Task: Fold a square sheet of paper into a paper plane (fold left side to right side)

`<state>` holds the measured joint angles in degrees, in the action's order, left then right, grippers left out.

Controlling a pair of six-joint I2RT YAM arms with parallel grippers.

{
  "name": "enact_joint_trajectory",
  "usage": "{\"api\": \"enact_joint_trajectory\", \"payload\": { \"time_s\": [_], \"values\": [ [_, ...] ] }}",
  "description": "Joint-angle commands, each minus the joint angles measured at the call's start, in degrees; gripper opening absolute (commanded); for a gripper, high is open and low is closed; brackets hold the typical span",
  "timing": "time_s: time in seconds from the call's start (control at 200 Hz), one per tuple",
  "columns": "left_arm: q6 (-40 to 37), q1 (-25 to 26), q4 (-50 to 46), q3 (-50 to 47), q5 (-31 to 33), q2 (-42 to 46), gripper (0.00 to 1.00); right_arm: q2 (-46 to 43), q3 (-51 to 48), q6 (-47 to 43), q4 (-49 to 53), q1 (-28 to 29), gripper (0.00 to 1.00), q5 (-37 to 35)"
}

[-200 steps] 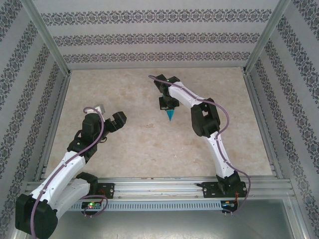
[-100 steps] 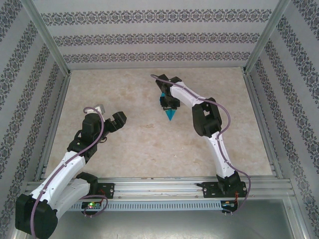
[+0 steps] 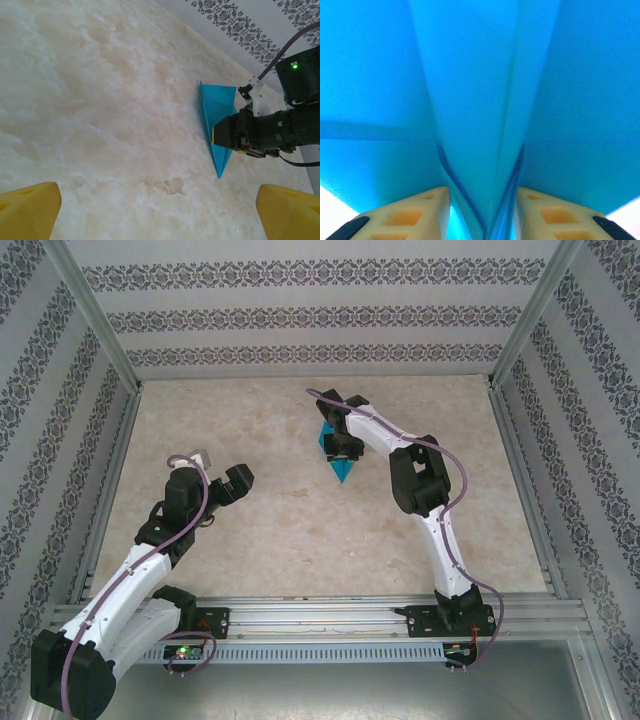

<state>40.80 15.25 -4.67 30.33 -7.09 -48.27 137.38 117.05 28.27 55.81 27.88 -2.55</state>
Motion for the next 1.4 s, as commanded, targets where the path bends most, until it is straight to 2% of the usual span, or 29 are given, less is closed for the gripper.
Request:
{"api": "enact_joint_trajectory", "payload": {
  "time_s": [0.0,0.615,0.819,1.129,1.399],
  "values": [
    [-0.72,-0.86,-1.0,0.68,-0.03,1.02,1.0,-3.56,-0.7,-0.4,0.3,-0.16,0.38,0.11],
    [-0.72,-0.88,-1.31,0.57,0.06,1.56,1.0,-5.18,-1.05,-1.37,1.41,0.11,0.39,-0.64],
    [-0.81,-0.91,-1.6,0.62,0.32,1.85,1.0,-7.29,-2.17,-2.13,1.25,0.64,0.44,-0.75],
    [-2.28,-1.0,-2.36,0.85,1.36,1.69,1.0,-14.35,-8.27,-5.61,-0.62,3.47,0.69,-3.65],
    [-3.26,-1.71,-1.92,1.64,1.69,1.0,1.0,-30.19,-23.62,-6.72,-7.55,5.54,0.95,-9.29]
  ]
}}
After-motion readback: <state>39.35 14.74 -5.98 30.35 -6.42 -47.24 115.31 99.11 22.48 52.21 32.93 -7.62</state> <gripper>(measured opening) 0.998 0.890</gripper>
